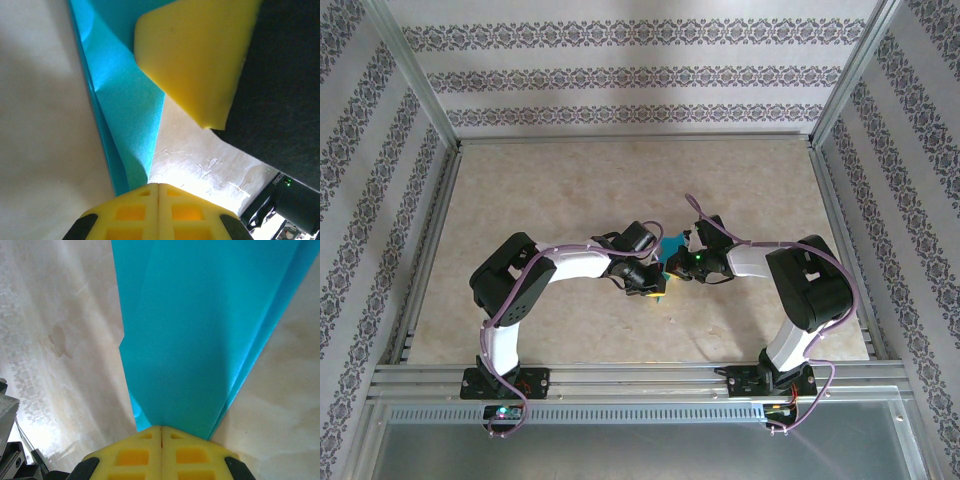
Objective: Fold a paper plane with a square sheet of paper (fold left side to right side)
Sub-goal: Fold the wing for the fifth time at the center of the table.
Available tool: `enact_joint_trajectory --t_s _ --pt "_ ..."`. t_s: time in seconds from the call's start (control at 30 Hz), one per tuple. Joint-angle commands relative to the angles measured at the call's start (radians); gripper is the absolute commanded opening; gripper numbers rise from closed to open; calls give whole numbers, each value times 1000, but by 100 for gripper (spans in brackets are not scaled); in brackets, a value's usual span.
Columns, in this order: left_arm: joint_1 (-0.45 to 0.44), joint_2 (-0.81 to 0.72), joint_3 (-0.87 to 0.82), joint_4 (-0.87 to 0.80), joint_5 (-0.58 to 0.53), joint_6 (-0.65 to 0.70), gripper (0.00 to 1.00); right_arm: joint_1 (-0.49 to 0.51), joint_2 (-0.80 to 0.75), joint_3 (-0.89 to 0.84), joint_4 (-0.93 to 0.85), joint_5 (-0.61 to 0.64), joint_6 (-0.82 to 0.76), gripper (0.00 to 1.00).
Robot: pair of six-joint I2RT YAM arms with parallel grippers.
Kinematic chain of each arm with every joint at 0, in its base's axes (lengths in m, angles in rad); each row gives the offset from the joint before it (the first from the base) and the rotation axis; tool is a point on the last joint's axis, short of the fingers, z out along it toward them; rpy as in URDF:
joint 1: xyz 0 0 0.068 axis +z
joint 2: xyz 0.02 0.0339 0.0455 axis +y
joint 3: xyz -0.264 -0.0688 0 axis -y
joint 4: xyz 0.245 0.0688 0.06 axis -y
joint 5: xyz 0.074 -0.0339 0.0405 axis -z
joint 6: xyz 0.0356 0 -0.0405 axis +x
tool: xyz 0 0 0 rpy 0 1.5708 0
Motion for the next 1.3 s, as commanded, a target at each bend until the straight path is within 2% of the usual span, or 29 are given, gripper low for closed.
enact_joint_trajectory --t_s 0.0,1.27 --pt "-8 -3 -4 -54 -25 22 6 5 62 -32 -143 109 -27 0" --pt "-11 3 -45 -113 -60 60 5 7 69 -15 -148 101 -33 0"
